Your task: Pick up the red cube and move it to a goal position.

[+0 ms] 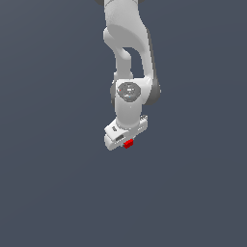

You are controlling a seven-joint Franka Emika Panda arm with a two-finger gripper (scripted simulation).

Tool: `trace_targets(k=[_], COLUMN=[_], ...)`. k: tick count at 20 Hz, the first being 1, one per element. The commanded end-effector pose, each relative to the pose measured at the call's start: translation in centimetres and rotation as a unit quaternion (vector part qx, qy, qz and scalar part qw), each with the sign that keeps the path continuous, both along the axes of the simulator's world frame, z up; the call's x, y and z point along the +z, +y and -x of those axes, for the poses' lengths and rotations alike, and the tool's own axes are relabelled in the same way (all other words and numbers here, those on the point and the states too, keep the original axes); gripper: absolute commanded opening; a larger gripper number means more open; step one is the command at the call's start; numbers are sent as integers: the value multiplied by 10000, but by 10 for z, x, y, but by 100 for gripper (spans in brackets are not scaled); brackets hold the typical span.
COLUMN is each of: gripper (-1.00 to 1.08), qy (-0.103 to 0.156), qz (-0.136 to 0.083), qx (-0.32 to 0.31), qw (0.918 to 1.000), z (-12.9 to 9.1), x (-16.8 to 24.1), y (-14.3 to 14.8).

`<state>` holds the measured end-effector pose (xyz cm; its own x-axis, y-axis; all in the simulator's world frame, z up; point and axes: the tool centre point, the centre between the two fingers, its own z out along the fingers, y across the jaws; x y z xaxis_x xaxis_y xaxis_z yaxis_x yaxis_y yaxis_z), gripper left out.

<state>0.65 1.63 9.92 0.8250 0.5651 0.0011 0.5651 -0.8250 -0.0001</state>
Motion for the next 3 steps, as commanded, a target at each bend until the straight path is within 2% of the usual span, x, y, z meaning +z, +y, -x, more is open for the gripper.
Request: trace_targets(k=[1, 3], gripper=[-100, -100], qy=[4, 4], qz=[2, 2], qx=[1, 1], qw=[10000, 10000], z=[-2, -3], x=[4, 5], y=[0, 0])
